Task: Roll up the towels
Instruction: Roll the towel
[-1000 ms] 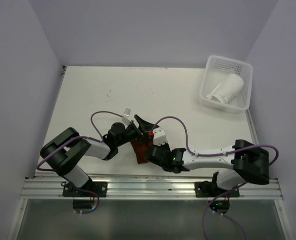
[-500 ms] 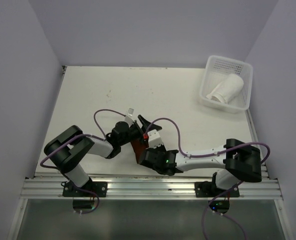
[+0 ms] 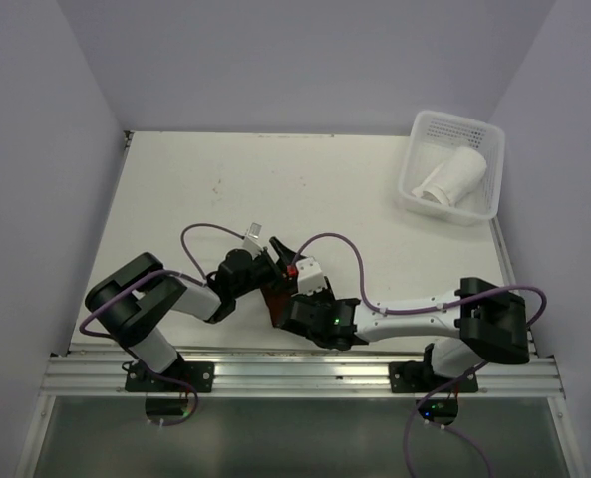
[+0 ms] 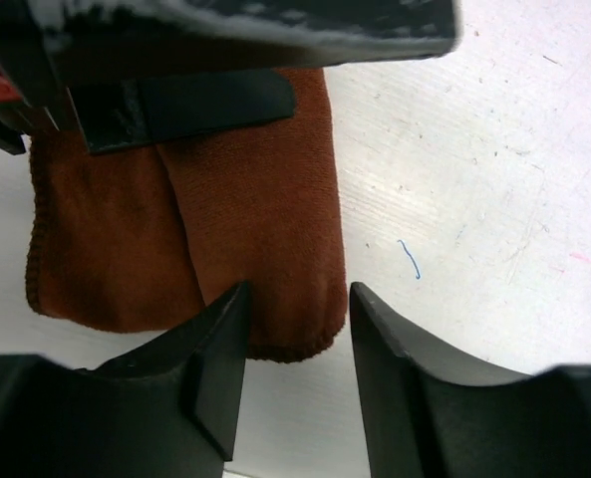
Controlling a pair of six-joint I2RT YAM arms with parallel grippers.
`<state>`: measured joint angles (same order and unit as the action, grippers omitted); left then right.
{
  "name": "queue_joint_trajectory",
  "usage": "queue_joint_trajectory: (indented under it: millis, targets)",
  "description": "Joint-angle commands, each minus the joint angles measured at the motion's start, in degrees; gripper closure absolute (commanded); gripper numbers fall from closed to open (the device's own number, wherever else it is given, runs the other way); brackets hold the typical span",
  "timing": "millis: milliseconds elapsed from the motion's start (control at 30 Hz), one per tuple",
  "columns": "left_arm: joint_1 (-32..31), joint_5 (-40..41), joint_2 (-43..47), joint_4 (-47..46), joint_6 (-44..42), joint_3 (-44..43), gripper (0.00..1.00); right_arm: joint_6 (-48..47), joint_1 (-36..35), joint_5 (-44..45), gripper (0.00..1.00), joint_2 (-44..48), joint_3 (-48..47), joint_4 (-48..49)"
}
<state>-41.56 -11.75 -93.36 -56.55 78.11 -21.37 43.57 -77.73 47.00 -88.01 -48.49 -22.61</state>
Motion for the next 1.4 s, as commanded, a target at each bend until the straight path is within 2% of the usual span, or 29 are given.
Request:
queue_joint_trajectory:
  millis: [0, 133, 267, 300, 333, 433, 533, 667, 933, 1000, 1133, 1333, 1367]
  targets:
    - [0.69, 0.85, 0.63, 0.39, -3.04, 2.12, 0.14, 1.26, 0.47, -0.59, 0.51, 8.00, 1.81, 2.47]
    - [0.96, 0.76, 1.51, 1.97, -4.28, 2.20, 0.14, 0.99, 4.68, -6.47, 0.40, 15.03, 5.59, 6.08]
    - [1.22, 0.76, 2.04, 2.06, -4.28, 3.17, 0.14, 1.25, 13.38, -23.40, 0.34, 22.69, 16.63, 18.27]
    - [1.22, 0.76, 2.30, 2.06, -4.36, 3.35, 0.14, 2.82, 15.49, -30.50, 0.33, 23.57, 18.50, 24.05]
    - [1.13, 0.76, 2.31, 2.06, -4.37, 3.70, 0.14, 3.79, 19.34, -34.22, 0.33, 24.11, 20.08, 26.37]
    - [1.22, 0.76, 2.40, 2.06, -4.54, 4.14, 0.14, 6.70, 23.93, -43.73, 0.30, 23.07, 24.75, 34.63]
    - [1.13, 0.50, 2.40, 2.06, -4.54, 4.14, 0.14, 9.86, 25.61, -49.70, 0.29, 20.25, 27.65, 44.12]
    - [1.31, 0.24, 2.40, 2.15, -4.63, 4.05, 0.14, 14.25, 26.23, -53.06, 0.27, 13.76, 30.99, 58.33]
    - [1.22, 0.50, 3.10, 2.68, -4.54, 3.79, 0.14, 21.37, 26.76, -55.44, 0.28, 2.50, 35.57, 77.61]
    - [1.31, 0.85, 3.71, 3.20, -4.89, 3.96, 0.14, 23.21, 26.84, -55.35, 0.29, 0.56, 36.71, 83.76]
    - [1.31, 1.64, 4.50, 4.26, -5.42, 4.22, 0.14, 24.54, 26.85, -56.58, 0.36, -3.48, 36.27, 87.91]
    - [1.31, 2.34, 5.21, 4.44, -5.51, 4.75, 0.14, 27.88, 26.85, -57.99, 0.71, -9.63, 35.92, 95.90]
    - [1.31, 2.26, 5.21, 4.44, -5.42, 4.75, 0.14, 28.14, 26.85, -58.16, 0.81, -10.25, 35.83, 96.69]
